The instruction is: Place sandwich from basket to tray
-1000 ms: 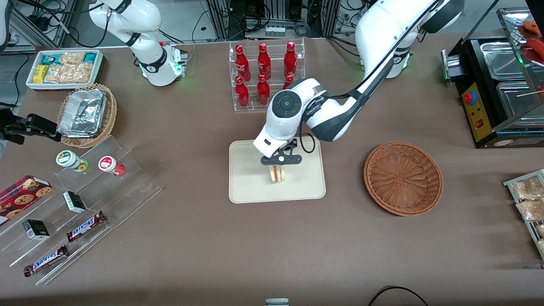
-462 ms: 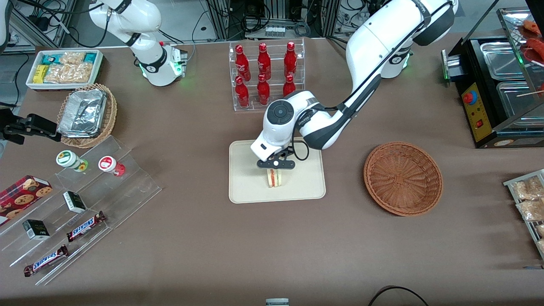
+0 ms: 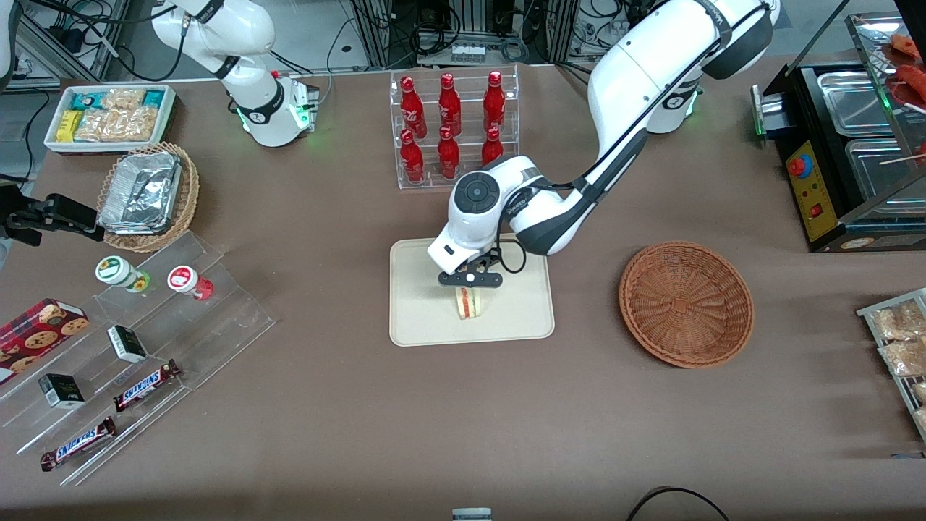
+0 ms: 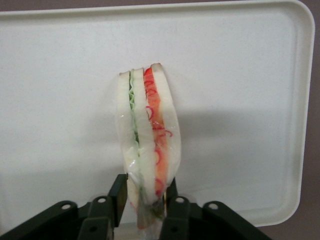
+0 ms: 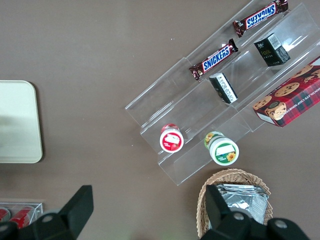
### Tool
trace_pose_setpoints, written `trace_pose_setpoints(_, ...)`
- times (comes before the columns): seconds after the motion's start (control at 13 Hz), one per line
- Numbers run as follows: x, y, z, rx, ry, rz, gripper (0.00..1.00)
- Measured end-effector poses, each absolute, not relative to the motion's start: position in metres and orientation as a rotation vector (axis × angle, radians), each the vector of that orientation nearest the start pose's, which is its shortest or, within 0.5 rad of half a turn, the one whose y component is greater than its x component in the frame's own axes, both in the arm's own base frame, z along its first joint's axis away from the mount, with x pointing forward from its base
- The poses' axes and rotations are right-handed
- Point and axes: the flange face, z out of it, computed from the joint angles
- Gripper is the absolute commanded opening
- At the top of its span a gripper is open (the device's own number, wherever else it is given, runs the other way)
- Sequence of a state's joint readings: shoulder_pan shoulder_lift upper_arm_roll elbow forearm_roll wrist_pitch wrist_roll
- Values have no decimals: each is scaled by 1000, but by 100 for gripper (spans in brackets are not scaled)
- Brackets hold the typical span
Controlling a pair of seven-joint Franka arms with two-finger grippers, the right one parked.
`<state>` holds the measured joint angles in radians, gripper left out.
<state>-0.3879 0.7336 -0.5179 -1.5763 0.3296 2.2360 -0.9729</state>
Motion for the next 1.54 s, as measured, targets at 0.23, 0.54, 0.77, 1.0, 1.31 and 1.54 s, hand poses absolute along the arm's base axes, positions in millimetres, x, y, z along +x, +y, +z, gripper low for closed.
trace_pose_setpoints(0.23,497,-502,291,-3182,-118,38,100)
trace_pose_setpoints(0.54,525,-449,408,-3129,-363,-63,100)
trace_pose_setpoints(0.77,535,-377,490,-3052,-512,-49,100)
trace_pose_setpoints(1.0,537,-294,554,-2991,-516,-6,100)
trace_pose_setpoints(1.31,548,-219,582,-2996,-490,32,100)
trace_pose_setpoints(1.54,557,-186,584,-2995,-466,67,100)
